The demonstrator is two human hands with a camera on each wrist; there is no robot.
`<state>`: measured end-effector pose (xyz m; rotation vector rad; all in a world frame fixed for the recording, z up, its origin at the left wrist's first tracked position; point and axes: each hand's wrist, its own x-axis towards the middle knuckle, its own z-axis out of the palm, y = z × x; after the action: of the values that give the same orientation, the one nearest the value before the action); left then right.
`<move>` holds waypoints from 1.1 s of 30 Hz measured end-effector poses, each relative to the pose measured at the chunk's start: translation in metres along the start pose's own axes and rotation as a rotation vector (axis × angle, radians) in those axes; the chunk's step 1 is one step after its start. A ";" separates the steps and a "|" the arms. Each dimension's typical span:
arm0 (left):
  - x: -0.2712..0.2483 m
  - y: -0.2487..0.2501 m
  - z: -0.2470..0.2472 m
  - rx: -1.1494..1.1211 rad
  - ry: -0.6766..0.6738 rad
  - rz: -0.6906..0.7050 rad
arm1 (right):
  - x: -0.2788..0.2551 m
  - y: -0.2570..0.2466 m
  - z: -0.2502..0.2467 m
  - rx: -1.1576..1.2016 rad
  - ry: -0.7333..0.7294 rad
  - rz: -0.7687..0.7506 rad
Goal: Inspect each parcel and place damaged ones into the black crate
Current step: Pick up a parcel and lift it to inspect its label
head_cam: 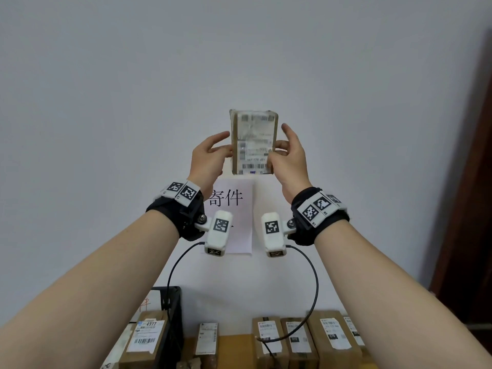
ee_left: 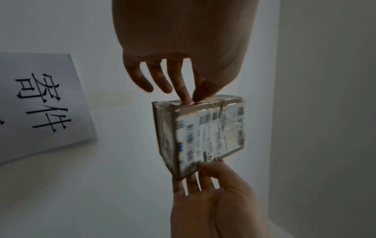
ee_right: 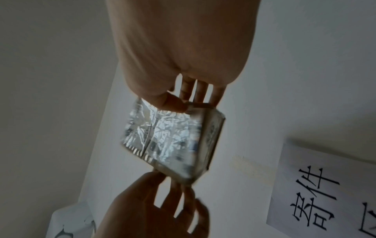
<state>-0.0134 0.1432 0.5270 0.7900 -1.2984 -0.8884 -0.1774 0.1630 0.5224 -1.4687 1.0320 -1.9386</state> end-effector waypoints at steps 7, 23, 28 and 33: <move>0.004 0.001 0.000 -0.064 -0.004 -0.027 | 0.002 0.000 -0.002 0.043 0.026 0.002; 0.014 -0.007 -0.006 -0.168 -0.043 -0.016 | 0.002 0.006 0.008 0.108 0.034 0.049; 0.019 -0.015 -0.011 -0.186 -0.075 -0.055 | 0.003 0.008 0.009 0.121 0.046 0.044; 0.017 -0.029 -0.015 -0.182 -0.118 -0.127 | 0.004 0.022 0.008 0.119 0.056 0.112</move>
<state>-0.0007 0.1143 0.5073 0.6904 -1.2590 -1.1524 -0.1719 0.1445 0.5078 -1.2722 0.9839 -1.9362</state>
